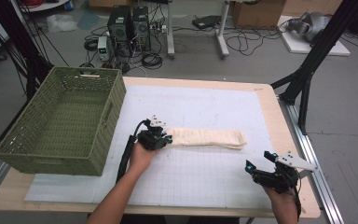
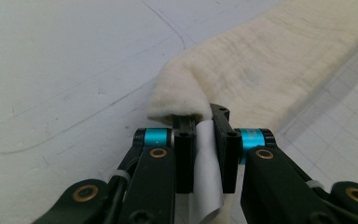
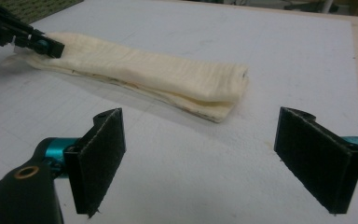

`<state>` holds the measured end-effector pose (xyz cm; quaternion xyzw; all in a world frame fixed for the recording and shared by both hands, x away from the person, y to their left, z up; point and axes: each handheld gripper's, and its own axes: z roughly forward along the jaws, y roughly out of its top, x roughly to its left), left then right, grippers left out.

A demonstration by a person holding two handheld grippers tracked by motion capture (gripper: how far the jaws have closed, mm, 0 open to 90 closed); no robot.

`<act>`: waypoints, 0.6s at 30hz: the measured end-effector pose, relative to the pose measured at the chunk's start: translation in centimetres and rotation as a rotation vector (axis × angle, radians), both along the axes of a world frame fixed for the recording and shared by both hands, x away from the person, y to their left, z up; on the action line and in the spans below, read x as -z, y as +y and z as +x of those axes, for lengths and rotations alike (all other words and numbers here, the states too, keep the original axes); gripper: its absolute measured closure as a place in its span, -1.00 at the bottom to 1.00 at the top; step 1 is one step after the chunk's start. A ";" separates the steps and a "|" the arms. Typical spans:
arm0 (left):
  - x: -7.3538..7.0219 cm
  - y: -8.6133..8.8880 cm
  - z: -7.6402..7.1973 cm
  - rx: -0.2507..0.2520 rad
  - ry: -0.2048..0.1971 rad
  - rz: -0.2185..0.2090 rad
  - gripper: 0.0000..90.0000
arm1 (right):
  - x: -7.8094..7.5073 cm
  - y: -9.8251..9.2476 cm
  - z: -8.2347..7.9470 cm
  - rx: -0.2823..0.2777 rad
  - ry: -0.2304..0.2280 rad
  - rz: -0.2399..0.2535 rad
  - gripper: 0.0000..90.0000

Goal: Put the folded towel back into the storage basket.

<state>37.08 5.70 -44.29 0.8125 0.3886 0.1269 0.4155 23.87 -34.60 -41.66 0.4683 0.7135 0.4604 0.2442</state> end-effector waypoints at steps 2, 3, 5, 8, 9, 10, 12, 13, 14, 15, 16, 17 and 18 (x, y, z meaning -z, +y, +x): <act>0.0 0.0 -0.1 0.000 -0.001 -0.007 0.80 | 0.1 0.1 0.3 0.001 0.014 -0.008 -0.66; -0.1 0.1 -0.1 0.001 0.000 -0.010 0.79 | 0.1 0.1 0.7 -0.003 0.020 -0.018 -0.65; -0.2 0.2 -0.2 0.003 -0.002 -0.014 0.79 | 0.1 0.2 1.4 -0.002 0.031 -0.024 -0.63; -0.4 0.3 -0.3 0.009 -0.009 -0.015 0.79 | -0.2 0.1 2.6 0.016 0.031 -0.025 -0.63; -0.5 0.3 -0.4 0.010 -0.015 -0.016 0.79 | -0.2 0.0 3.1 0.022 0.027 -0.031 -0.63; -0.5 0.4 -0.5 0.011 -0.019 -0.018 0.79 | -0.3 0.0 3.5 0.032 0.028 -0.034 -0.63; -0.6 0.6 -0.6 0.015 -0.023 -0.023 0.79 | -0.5 -0.1 4.8 0.056 0.021 -0.042 -0.63; -0.6 0.7 -0.6 0.015 -0.026 -0.025 0.79 | -0.5 -0.1 4.8 0.056 0.021 -0.042 -0.63; -0.6 0.8 -0.7 0.015 -0.026 -0.027 0.79 | -0.6 0.0 5.3 0.059 0.012 -0.053 -0.63; -0.6 0.9 -0.7 0.017 -0.026 -0.029 0.79 | -0.6 0.1 5.6 0.061 0.011 -0.055 -0.63; -0.6 1.0 -0.7 0.017 -0.027 -0.030 0.79 | -0.8 0.4 6.4 0.062 0.011 -0.068 -0.59; -0.6 1.1 -0.7 0.017 -0.027 -0.027 0.79 | -0.9 0.6 6.7 0.057 0.006 -0.077 -0.56; -0.6 1.1 -0.8 0.017 -0.028 -0.029 0.79 | -0.9 0.6 6.7 0.057 0.006 -0.077 -0.56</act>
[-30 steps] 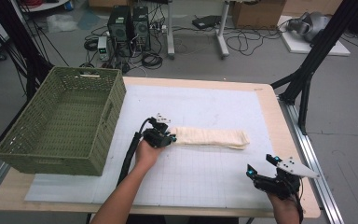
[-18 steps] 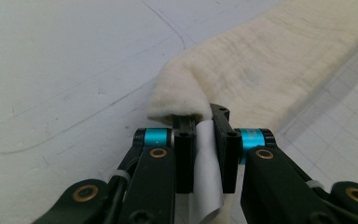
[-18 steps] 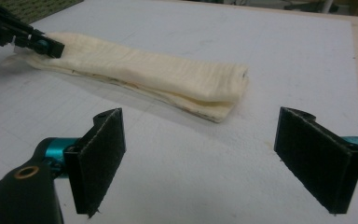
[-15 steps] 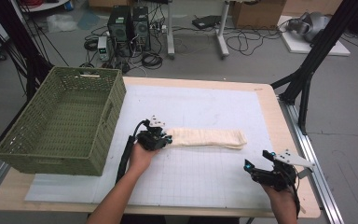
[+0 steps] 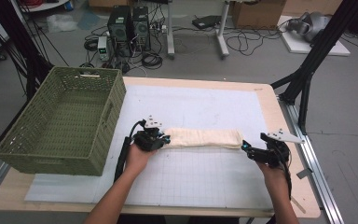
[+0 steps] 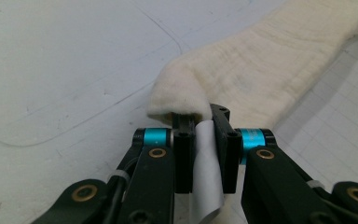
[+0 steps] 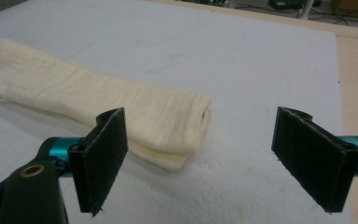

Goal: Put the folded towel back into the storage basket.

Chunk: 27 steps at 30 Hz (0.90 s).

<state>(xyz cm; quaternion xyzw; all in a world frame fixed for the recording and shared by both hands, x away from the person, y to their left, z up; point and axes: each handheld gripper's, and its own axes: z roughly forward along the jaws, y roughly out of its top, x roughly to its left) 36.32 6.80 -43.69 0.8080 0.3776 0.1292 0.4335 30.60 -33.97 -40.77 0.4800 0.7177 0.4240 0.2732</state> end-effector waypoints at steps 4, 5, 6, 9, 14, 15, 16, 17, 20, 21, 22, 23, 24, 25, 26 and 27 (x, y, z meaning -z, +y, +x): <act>-0.2 0.2 0.0 0.006 -0.005 0.000 0.79 | -0.4 1.1 1.4 -0.010 -0.004 -0.031 -0.55; -0.2 0.3 -0.1 0.004 -0.006 -0.007 0.79 | -0.5 1.3 1.7 -0.012 0.003 -0.031 -0.55; -0.2 0.3 -0.1 0.002 -0.007 -0.010 0.79 | -0.6 1.7 2.4 -0.014 0.009 -0.032 -0.52; -0.1 0.6 -0.1 0.004 -0.008 -0.016 0.79 | -0.4 2.0 3.1 -0.013 0.019 -0.047 -0.52; 0.0 0.9 -0.1 0.001 -0.006 -0.022 0.78 | 0.2 2.5 4.3 -0.009 0.057 -0.065 -0.52; 0.0 1.0 -0.1 0.002 -0.009 -0.022 0.78 | 0.3 2.6 4.4 -0.012 0.060 -0.070 -0.47; 0.0 1.0 -0.2 0.005 -0.008 -0.022 0.78 | 0.3 2.6 4.4 -0.011 0.056 -0.080 -0.42; 0.0 1.0 -0.2 0.008 -0.006 -0.018 0.78 | 0.4 2.6 4.6 -0.003 0.045 -0.083 -0.40; -0.1 1.0 -0.2 0.007 -0.007 -0.024 0.78 | 0.5 2.5 4.8 0.015 0.056 -0.065 -0.38; -0.1 1.0 -0.2 0.009 -0.006 -0.027 0.78 | 0.7 2.3 5.0 0.023 0.063 -0.060 -0.33; 0.0 1.0 -0.2 0.008 -0.005 -0.031 0.78 | 0.7 2.3 5.0 0.023 0.063 -0.060 -0.33; 0.0 1.1 -0.2 0.006 -0.004 -0.033 0.78 | 1.0 2.2 5.2 0.024 0.081 -0.054 -0.31; 0.0 1.1 -0.2 0.007 -0.004 -0.031 0.78 | 1.1 2.2 5.2 0.022 0.090 -0.048 -0.27; 0.1 1.1 -0.2 0.006 -0.002 -0.034 0.78 | 1.1 2.2 5.2 0.022 0.090 -0.048 -0.27; 0.1 1.1 -0.1 0.004 -0.001 -0.036 0.78 | 1.2 2.2 5.3 0.012 0.097 -0.050 -0.23; 0.2 1.2 -0.1 0.007 0.001 -0.034 0.78 | 1.2 2.3 5.3 0.004 0.104 -0.051 -0.21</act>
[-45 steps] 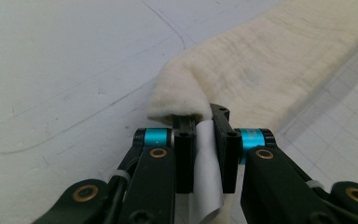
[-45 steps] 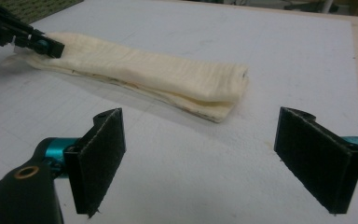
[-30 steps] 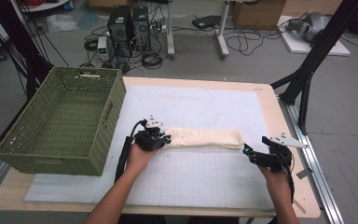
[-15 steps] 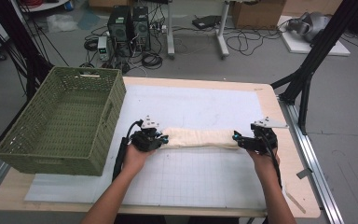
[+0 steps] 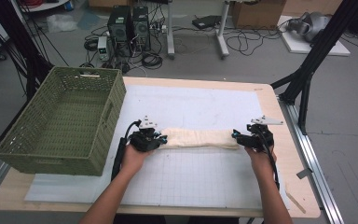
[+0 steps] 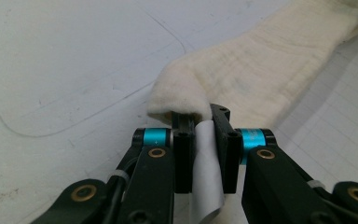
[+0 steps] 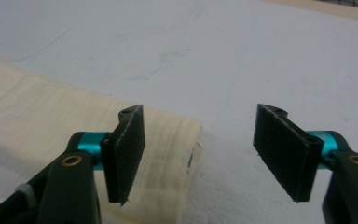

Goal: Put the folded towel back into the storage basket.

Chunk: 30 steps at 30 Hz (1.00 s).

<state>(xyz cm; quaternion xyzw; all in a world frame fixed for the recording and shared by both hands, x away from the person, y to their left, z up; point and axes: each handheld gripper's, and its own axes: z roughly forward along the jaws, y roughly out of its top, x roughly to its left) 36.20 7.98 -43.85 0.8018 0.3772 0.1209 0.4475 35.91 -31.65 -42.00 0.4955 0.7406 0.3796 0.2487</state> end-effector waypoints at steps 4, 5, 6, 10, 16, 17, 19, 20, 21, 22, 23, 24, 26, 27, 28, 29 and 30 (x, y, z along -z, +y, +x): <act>0.2 0.1 0.0 -0.005 0.003 -0.003 0.78 | 0.4 0.2 0.0 -0.017 0.029 0.002 -0.12; 0.2 0.1 0.0 -0.004 0.003 -0.003 0.78 | 0.8 0.2 -0.1 -0.023 0.045 0.012 -0.08; 0.2 0.2 -0.1 -0.006 0.001 -0.001 0.78 | 0.8 0.2 -0.1 -0.023 0.045 0.012 -0.08; 0.3 0.5 0.0 -0.010 0.001 -0.004 0.78 | 2.0 0.4 -0.4 -0.046 0.105 0.008 -0.01; 0.5 0.7 -0.2 -0.007 0.003 -0.001 0.78 | 2.8 0.6 -1.2 -0.062 0.113 0.019 0.16; 0.6 0.7 -0.2 -0.012 0.001 -0.009 0.78 | 2.7 0.7 -1.3 -0.071 0.117 0.019 0.24; 0.7 0.8 -0.2 -0.007 0.001 -0.003 0.78 | 2.7 1.0 -1.4 -0.094 0.112 0.006 0.30; 0.7 0.8 -0.3 -0.009 0.002 -0.006 0.78 | 2.6 1.0 -1.5 -0.092 0.120 0.009 0.34; 0.8 0.8 -0.3 -0.010 0.002 -0.009 0.78 | 2.6 1.0 -1.5 -0.096 0.124 0.014 0.39; 0.8 0.8 -0.3 -0.004 0.002 0.001 0.78 | 2.7 1.0 -1.5 -0.098 0.127 0.019 0.44; 0.7 0.8 -0.4 -0.001 0.001 0.000 0.78 | 2.7 1.0 -1.5 -0.104 0.129 0.027 0.51; 0.7 0.8 -0.4 0.002 -0.003 0.005 0.78 | 2.7 1.0 -1.5 -0.113 0.132 0.033 0.58; 0.6 0.9 -0.5 0.008 -0.009 0.004 0.78 | 2.7 1.1 -1.5 -0.123 0.140 0.046 0.73; 0.6 1.0 -0.5 0.008 -0.011 0.004 0.78 | 2.7 1.1 -1.5 -0.123 0.140 0.046 0.73; 0.5 1.0 -0.6 0.012 -0.012 0.004 0.78 | 2.7 1.1 -1.5 -0.123 0.141 0.046 0.76; 0.5 1.1 -0.6 0.014 -0.013 0.004 0.78 | 2.7 1.1 -1.5 -0.123 0.143 0.053 0.77; 0.4 1.1 -0.7 0.016 -0.017 0.004 0.78 | 2.7 1.1 -1.5 -0.121 0.146 0.061 0.78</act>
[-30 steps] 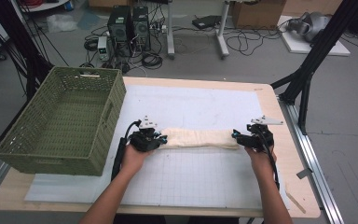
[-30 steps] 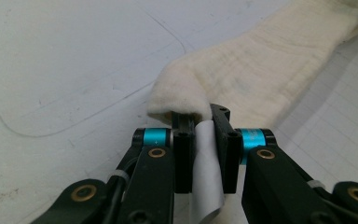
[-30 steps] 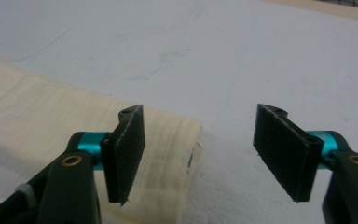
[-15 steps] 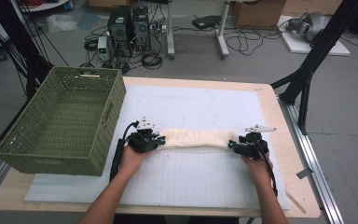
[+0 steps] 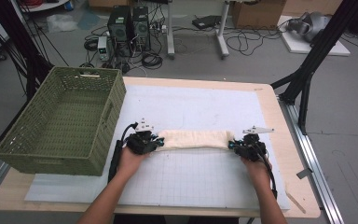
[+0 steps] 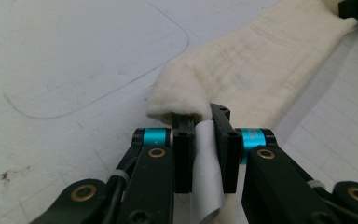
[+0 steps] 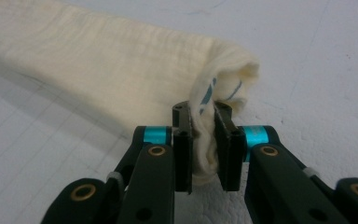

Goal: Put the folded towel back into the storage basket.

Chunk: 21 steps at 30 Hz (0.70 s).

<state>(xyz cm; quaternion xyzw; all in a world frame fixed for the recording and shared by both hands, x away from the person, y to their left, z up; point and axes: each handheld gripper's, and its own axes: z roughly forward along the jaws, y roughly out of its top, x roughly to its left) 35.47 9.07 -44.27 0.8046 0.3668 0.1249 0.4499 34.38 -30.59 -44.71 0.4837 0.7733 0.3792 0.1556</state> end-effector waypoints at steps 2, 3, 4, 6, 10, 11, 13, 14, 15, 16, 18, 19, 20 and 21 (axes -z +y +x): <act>-0.2 0.1 -0.2 0.004 -0.015 -0.008 0.79 | 0.0 -0.2 0.0 0.007 0.009 0.020 0.80; -0.3 0.1 -0.4 0.004 -0.022 -0.013 0.79 | 0.1 -0.3 0.1 0.008 0.008 0.025 0.81; -0.4 0.3 -0.5 0.007 -0.034 -0.016 0.79 | 0.0 -0.3 0.1 0.008 0.005 0.026 0.82; -0.7 0.5 -0.8 0.012 -0.041 -0.034 0.79 | -0.1 -0.3 0.0 0.002 -0.009 0.013 0.83; -1.4 1.1 -1.6 0.013 -0.071 -0.075 0.80 | -0.5 -0.3 -0.1 -0.025 -0.047 0.013 0.83; -1.6 1.3 -1.8 0.015 -0.078 -0.084 0.80 | -0.7 -0.3 -0.2 -0.029 -0.059 0.018 0.83; -1.9 1.5 -2.3 0.015 -0.093 -0.104 0.80 | -1.3 -0.4 -0.5 -0.051 -0.099 0.025 0.83; -2.1 1.6 -2.5 0.017 -0.102 -0.109 0.80 | -1.5 -0.4 -0.5 -0.054 -0.112 0.034 0.83; -2.2 1.7 -2.7 0.020 -0.114 -0.111 0.80 | -1.5 -0.4 -0.5 -0.054 -0.112 0.034 0.83; -2.3 1.7 -2.9 0.023 -0.121 -0.116 0.80 | -1.7 -0.5 -0.6 -0.056 -0.116 0.035 0.83; -2.6 1.7 -3.3 0.031 -0.142 -0.111 0.80 | -2.1 -0.5 -0.7 -0.061 -0.135 0.032 0.84; -2.7 1.7 -3.4 0.031 -0.150 -0.117 0.80 | -2.3 -0.5 -0.8 -0.062 -0.140 0.032 0.84; -2.8 1.8 -3.6 0.031 -0.157 -0.119 0.80 | -2.9 -0.4 -0.8 -0.065 -0.156 0.037 0.84; -2.9 1.9 -3.7 0.031 -0.166 -0.123 0.80 | -2.9 -0.4 -0.8 -0.065 -0.156 0.037 0.84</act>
